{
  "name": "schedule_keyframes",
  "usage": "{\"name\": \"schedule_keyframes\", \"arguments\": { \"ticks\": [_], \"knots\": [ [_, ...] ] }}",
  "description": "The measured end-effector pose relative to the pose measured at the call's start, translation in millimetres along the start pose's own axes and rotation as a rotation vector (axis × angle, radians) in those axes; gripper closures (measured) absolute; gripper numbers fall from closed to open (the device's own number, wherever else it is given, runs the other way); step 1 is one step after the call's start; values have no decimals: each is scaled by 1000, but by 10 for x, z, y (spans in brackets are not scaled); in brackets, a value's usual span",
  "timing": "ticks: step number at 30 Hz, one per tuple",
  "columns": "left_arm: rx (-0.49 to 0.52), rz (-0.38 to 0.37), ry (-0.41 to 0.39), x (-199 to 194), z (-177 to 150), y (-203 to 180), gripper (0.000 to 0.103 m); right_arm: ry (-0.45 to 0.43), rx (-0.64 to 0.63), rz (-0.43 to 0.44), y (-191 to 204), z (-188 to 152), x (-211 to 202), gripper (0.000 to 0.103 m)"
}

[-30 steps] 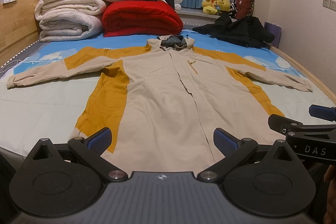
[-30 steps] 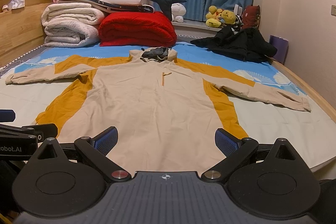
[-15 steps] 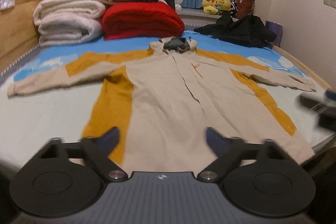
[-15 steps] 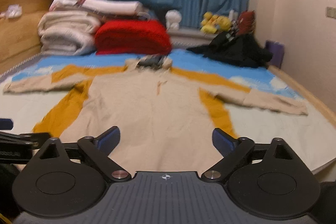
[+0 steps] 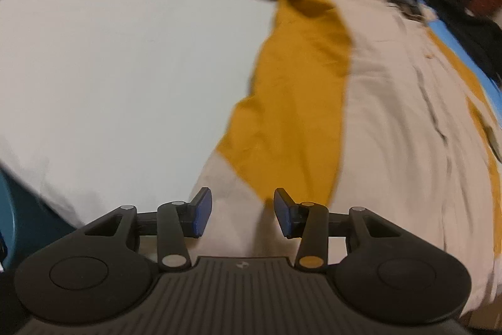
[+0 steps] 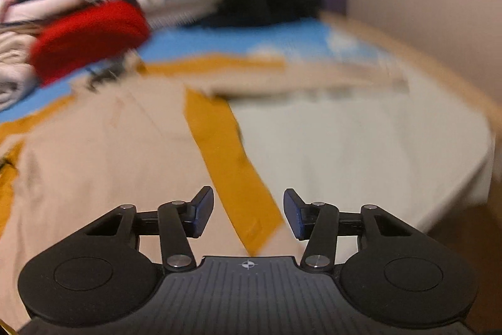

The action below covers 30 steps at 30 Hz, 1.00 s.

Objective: Fold large clothes

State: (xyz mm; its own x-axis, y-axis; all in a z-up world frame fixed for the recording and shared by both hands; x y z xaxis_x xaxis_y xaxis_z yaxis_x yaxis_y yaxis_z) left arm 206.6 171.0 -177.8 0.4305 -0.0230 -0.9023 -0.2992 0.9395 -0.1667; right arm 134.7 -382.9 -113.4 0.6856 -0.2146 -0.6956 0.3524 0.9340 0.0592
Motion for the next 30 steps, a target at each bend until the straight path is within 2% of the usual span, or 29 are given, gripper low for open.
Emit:
{"name": "schedule_keyframes", "arguments": {
  "ticks": [3, 7, 8, 9, 10, 11, 12, 13, 14, 15, 18, 20, 23, 26, 28, 30],
  "knots": [
    [3, 65, 22, 60, 4, 113, 54, 95, 0, -32, -87, -154, 289, 47],
    [-17, 63, 19, 85, -12, 202, 57, 188, 2, -91, -189, -345, 541, 47],
    [1, 64, 18, 78, -29, 190, 77, 209, 13, -98, -214, -361, 578, 48],
    [18, 60, 25, 68, -59, 135, 90, 232, 25, -102, -208, -392, 635, 49],
    [25, 50, 23, 60, -46, 126, 95, 252, 35, -106, -230, -443, 656, 51],
    [21, 40, 9, 17, -35, 126, 101, 265, 49, -107, -254, -501, 646, 59],
    [16, 22, -8, -49, -24, 120, 101, 271, 65, -105, -269, -525, 634, 75],
    [13, 10, -27, -124, -22, 129, 102, 273, 83, -105, -289, -529, 615, 83],
    [10, -7, -51, -210, -12, 125, 102, 264, 106, -108, -322, -513, 576, 97],
    [7, -20, -73, -285, -5, 127, 102, 249, 133, -103, -360, -489, 529, 102],
    [9, -18, -89, -357, -7, 138, 102, 189, 207, -54, -400, -397, 379, 103],
    [14, 27, -66, -339, -50, 206, 102, 172, 187, -57, -392, -388, 329, 103],
    [24, 84, -18, -268, -105, 255, 102, 192, 145, -84, -383, -436, 315, 103],
    [70, 109, 33, -189, -145, 209, 102, 237, 107, -114, -356, -508, 348, 103],
    [61, 101, 1, -229, -102, 186, 101, 252, 82, -135, -330, -517, 389, 103],
    [37, 86, -44, -288, -20, 181, 96, 225, 71, -156, -312, -478, 382, 102]
  ]
}}
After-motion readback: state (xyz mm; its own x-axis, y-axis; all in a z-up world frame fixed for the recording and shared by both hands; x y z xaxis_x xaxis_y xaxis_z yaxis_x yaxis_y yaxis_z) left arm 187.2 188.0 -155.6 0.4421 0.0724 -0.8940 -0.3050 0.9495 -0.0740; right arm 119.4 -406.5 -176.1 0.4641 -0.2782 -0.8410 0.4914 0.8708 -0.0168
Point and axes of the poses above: each gripper's, at about its wrist camera, not at the fingertips, and x roughly the way its jaws point, y to its left, z to its top, the point moved 8 cm from there along x, roughly the way its jaws point, and after that the axes turned 1 degree about -x, right-handed, at the moved point
